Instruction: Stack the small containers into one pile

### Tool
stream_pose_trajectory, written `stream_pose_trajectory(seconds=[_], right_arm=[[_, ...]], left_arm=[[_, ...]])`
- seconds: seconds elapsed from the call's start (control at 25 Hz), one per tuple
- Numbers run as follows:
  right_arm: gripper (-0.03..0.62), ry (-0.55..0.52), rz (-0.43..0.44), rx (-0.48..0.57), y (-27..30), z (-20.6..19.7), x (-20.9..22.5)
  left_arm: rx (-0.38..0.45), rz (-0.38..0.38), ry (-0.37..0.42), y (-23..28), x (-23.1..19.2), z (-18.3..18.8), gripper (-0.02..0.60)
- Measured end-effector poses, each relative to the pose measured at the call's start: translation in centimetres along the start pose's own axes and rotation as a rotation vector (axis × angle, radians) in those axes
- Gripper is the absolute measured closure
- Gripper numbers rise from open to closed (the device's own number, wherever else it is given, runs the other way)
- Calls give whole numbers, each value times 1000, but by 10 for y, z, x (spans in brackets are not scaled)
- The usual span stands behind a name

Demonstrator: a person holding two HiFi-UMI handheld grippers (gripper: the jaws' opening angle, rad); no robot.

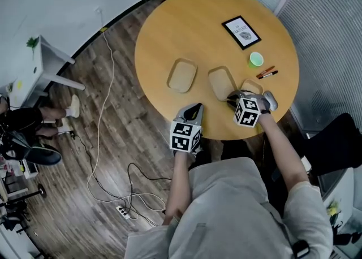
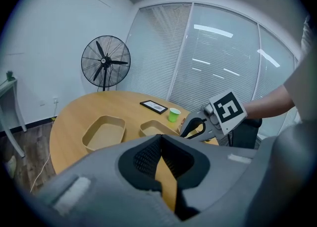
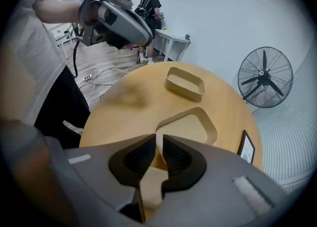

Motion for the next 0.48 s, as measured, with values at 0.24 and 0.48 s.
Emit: stream_pose_trajectory(seconds=[0.24,0.48], right_arm=[[520,-146,40,-86,20,-5,1],[520,-224,72,-156,42,-11,2]], left_arm=[[10,12,-19,-1,-4,1,578],[16,30,-45,-7,-14,-5,578]])
Point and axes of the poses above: the fingertips, and each gripper's own axes: y forward along the fingers, x to its right, z out of its top, the point moved 4 cm from there along -y, backward along the fingers, and after that the axes turned 12 degrees about -x, right-handed, at the moved point
